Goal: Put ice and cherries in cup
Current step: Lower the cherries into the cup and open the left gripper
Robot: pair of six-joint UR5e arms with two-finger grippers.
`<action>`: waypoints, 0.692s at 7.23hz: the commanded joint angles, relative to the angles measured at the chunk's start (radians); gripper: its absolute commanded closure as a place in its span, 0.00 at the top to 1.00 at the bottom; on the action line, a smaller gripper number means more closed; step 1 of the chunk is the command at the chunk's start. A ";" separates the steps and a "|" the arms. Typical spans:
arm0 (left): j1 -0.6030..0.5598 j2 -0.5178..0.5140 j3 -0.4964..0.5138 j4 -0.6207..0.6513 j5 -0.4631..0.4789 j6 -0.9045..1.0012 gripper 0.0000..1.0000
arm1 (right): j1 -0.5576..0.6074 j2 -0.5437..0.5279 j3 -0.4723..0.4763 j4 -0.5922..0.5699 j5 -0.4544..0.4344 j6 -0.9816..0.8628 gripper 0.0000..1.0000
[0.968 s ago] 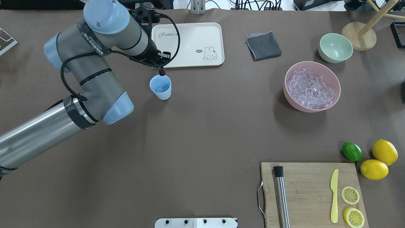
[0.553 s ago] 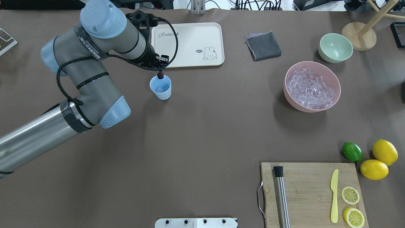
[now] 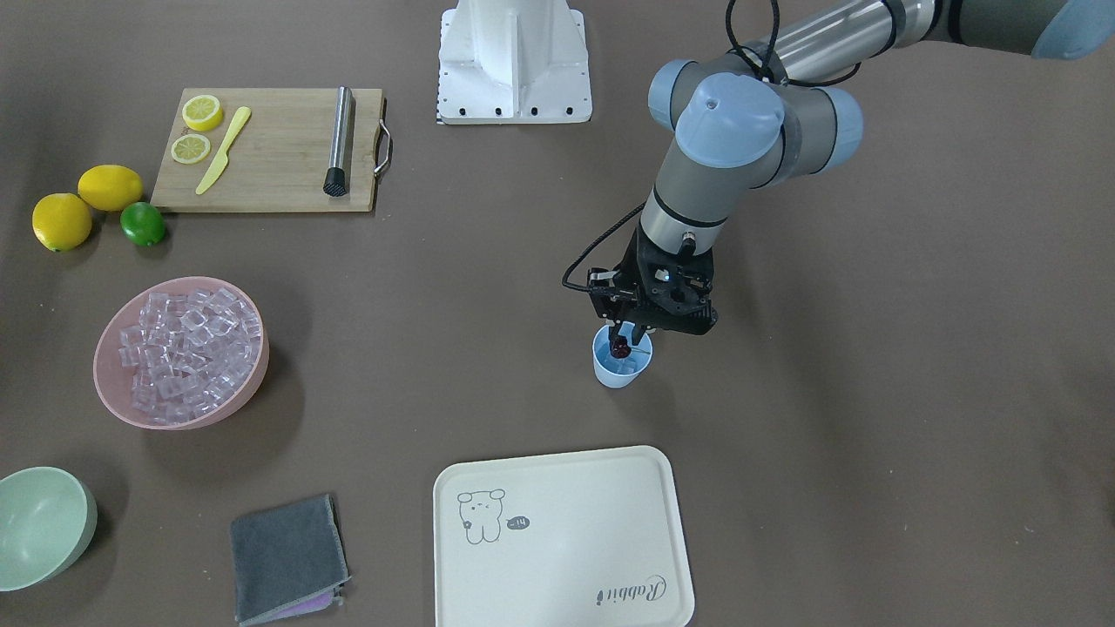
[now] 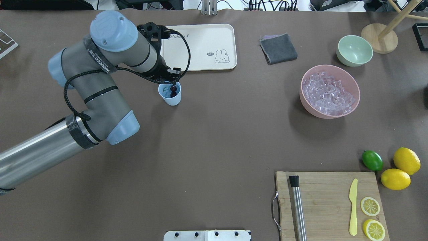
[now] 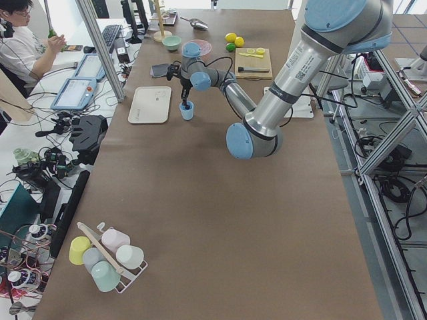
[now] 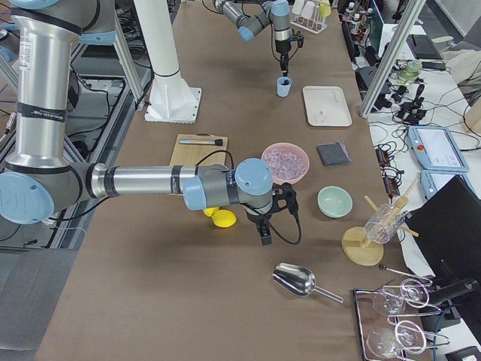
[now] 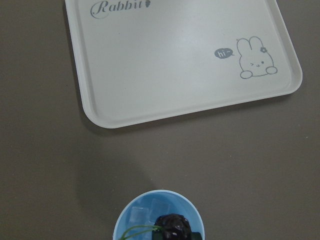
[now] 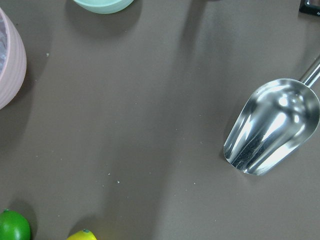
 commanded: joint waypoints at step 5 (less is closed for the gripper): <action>-0.430 0.229 -0.081 0.037 -0.389 0.361 0.97 | 0.000 -0.005 -0.002 0.000 -0.002 -0.001 0.98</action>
